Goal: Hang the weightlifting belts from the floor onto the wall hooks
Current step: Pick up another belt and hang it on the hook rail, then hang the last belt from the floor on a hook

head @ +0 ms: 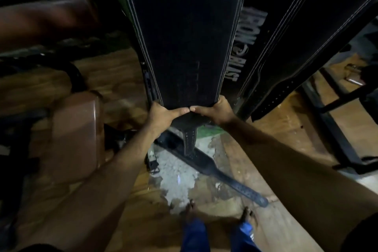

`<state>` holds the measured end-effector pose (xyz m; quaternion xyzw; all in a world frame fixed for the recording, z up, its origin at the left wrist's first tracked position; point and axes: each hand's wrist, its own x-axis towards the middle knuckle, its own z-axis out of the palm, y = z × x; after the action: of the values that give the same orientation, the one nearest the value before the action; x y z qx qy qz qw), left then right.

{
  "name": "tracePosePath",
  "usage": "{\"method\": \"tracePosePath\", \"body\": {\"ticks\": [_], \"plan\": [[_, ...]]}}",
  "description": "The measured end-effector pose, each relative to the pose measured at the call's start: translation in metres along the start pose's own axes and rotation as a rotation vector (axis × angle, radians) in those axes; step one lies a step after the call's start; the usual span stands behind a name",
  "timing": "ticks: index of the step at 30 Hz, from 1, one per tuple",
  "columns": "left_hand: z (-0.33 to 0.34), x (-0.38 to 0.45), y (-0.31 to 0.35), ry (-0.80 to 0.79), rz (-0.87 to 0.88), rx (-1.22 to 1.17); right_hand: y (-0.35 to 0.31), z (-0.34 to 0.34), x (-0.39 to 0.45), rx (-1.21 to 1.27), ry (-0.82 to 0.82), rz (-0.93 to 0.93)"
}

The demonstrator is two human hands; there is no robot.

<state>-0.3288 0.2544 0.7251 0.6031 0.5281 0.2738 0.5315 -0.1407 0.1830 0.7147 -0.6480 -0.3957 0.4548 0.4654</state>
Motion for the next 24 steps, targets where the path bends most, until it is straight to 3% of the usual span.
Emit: {"method": "tracePosePath", "body": {"ticks": [6, 9, 14, 17, 20, 24], "plan": [[0.025, -0.007, -0.066, -0.098, -0.053, 0.069, 0.073, 0.008, -0.013, -0.006, -0.023, 0.127], [0.043, -0.015, -0.096, -0.068, -0.051, 0.057, 0.115, 0.008, -0.022, 0.035, 0.008, 0.175], [0.073, -0.024, -0.131, -0.093, -0.114, 0.098, 0.169, 0.01, -0.025, -0.12, -0.075, 0.306], [0.096, -0.036, -0.158, 0.055, -0.299, 0.091, 0.206, 0.014, -0.035, -0.278, 0.091, 0.403], [0.112, -0.055, -0.195, 0.195, -0.521, 0.068, 0.218, 0.013, -0.056, -0.095, 0.218, 0.6], [0.137, -0.095, -0.202, 0.054, -0.622, -0.047, 0.24, 0.003, -0.078, -0.054, -0.021, 0.665]]}}
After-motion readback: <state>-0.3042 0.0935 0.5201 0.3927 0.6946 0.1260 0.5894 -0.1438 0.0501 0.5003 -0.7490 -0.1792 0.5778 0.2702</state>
